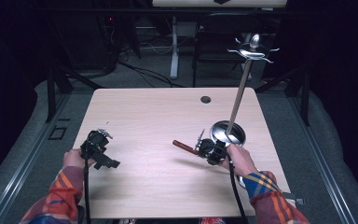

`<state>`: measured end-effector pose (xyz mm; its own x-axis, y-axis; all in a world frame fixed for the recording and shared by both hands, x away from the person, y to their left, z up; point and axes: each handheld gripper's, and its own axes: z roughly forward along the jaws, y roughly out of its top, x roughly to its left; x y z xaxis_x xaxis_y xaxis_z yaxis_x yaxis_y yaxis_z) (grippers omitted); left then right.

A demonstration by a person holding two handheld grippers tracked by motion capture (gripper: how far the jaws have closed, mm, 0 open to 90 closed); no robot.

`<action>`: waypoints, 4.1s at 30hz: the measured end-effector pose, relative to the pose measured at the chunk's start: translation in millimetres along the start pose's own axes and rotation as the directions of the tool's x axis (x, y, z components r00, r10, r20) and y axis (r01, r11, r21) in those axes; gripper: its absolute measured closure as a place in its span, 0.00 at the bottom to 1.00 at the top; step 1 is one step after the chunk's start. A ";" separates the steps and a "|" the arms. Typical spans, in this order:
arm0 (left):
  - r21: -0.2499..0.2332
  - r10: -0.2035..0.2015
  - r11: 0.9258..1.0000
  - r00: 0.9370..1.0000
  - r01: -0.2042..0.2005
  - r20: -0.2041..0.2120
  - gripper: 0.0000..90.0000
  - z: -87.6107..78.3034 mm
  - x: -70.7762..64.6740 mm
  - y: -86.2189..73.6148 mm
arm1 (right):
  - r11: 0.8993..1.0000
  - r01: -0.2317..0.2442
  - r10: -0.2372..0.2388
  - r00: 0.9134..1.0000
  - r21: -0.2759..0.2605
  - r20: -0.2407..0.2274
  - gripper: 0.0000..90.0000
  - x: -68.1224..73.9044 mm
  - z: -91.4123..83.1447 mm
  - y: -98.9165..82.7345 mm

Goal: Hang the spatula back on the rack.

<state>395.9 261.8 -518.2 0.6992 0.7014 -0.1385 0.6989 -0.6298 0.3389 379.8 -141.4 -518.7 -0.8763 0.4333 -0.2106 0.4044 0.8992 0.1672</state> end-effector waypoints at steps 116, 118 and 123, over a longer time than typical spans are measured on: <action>0.006 0.003 1.000 1.000 -0.003 0.002 0.04 0.8 -0.2 0.7 | 0.673 -0.369 0.541 0.837 -0.641 0.085 0.94 -41.5 -139.0 -119.7; 0.008 0.004 1.000 1.000 -0.004 0.001 0.04 0.8 -0.3 0.8 | 0.669 -0.371 0.543 0.835 -0.644 0.084 0.94 -42.3 -138.9 -119.8; 0.007 0.004 1.000 1.000 -0.004 0.004 0.04 1.1 -0.1 0.8 | 0.668 -0.369 0.546 0.833 -0.646 0.089 0.94 -44.0 -140.2 -120.2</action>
<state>396.5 260.9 -518.9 0.7024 0.6978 -0.1406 0.6973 -0.6349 0.3327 333.0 -277.1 -394.5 -0.4854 0.8576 -0.1702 0.4248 0.4014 0.8114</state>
